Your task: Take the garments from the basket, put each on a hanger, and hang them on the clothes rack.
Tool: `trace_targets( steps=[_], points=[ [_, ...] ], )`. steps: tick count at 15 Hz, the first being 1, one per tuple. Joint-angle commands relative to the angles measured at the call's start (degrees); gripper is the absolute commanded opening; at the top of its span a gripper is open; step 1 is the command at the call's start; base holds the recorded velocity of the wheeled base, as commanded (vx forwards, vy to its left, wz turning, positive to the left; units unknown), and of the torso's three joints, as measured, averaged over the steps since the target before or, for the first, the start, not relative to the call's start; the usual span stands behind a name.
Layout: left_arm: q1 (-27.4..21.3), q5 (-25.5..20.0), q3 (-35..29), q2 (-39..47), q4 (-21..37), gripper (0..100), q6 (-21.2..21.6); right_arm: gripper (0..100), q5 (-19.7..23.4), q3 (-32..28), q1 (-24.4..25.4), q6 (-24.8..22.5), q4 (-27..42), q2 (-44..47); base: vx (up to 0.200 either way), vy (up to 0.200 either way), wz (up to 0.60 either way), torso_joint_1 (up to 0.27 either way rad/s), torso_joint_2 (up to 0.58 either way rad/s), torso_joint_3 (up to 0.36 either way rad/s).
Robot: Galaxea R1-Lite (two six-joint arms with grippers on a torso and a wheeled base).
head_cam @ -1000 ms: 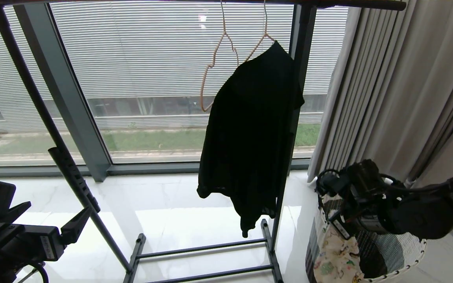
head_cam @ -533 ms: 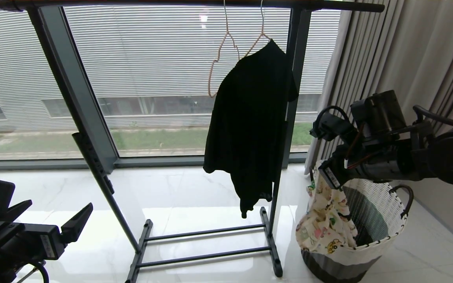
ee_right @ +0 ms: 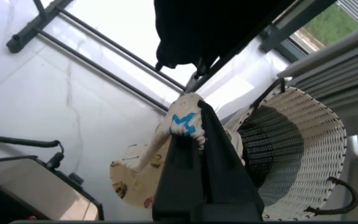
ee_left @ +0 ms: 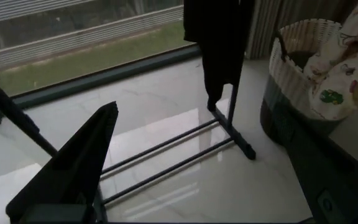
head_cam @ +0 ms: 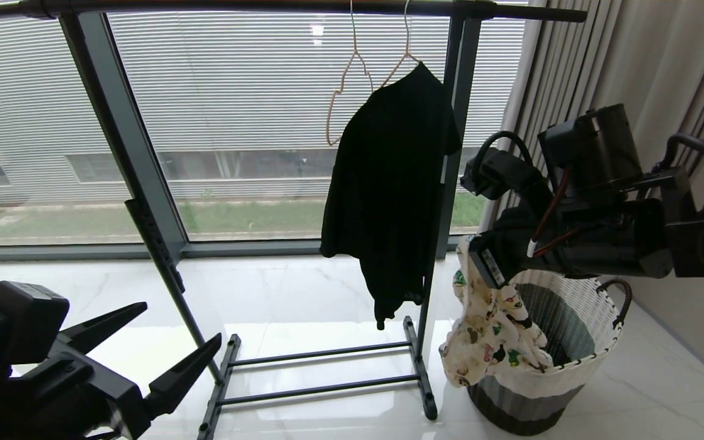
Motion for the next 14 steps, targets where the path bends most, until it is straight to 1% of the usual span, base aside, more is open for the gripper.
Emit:
trace_targets(
  steps=[1,2,3,4,6,7,8,9,10,12,14],
  points=[
    [-10.0,-0.1,-3.2,7.0,0.0,100,-3.8,0,0.0,0.1,1.7,0.7,0.0,-1.8,0.000,0.000,0.00,0.000,0.00,0.000],
    [-14.4,-0.1,-5.1,10.0,0.0,100,-7.3,0,0.0,0.2,2.3,1.0,0.0,-2.5,0.000,0.000,0.00,0.000,0.00,0.000],
    [-19.6,0.1,-8.3,13.3,0.0,100,-11.7,0,0.0,0.3,2.7,1.0,0.0,-3.0,0.000,0.000,0.00,0.000,0.00,0.000],
    [-24.3,1.0,-11.1,17.6,0.0,100,-14.9,0,0.0,0.3,3.2,1.6,0.0,-3.4,0.000,0.000,0.00,0.000,0.00,0.000],
    [-30.2,3.4,-14.6,26.9,0.0,100,-18.7,0,0.0,0.5,4.1,3.0,0.0,-4.3,0.000,0.000,0.00,0.000,0.00,0.000],
    [-31.7,3.6,-15.9,31.3,0.0,100,-20.2,0,0.0,1.3,4.7,3.5,0.0,-4.9,0.000,0.000,0.00,0.000,0.00,0.000],
    [-33.1,3.9,-17.4,35.7,-0.6,100,-21.6,0,0.0,2.5,5.7,5.0,-0.2,-5.9,0.000,0.000,0.00,0.000,0.00,0.000],
    [-33.9,4.3,-18.3,37.7,-1.2,100,-22.4,0,0.0,3.3,6.3,5.9,-0.2,-6.3,0.000,0.000,0.00,0.000,0.00,0.000],
    [-35.0,5.7,-21.1,42.7,-3.1,100,-23.6,0,0.0,5.6,7.5,8.1,-0.4,-7.8,0.000,0.000,0.00,0.000,0.00,0.000],
    [-35.2,8.0,-25.3,48.6,-3.8,100,-23.6,0,-0.1,8.3,9.1,10.3,-0.4,-9.5,0.000,0.000,0.00,0.000,0.00,0.000],
    [-35.2,9.6,-27.5,53.2,-3.8,100,-23.7,0,-0.2,10.0,9.6,10.8,-0.9,-10.5,0.000,0.000,0.00,0.000,0.00,0.000]
  ],
)
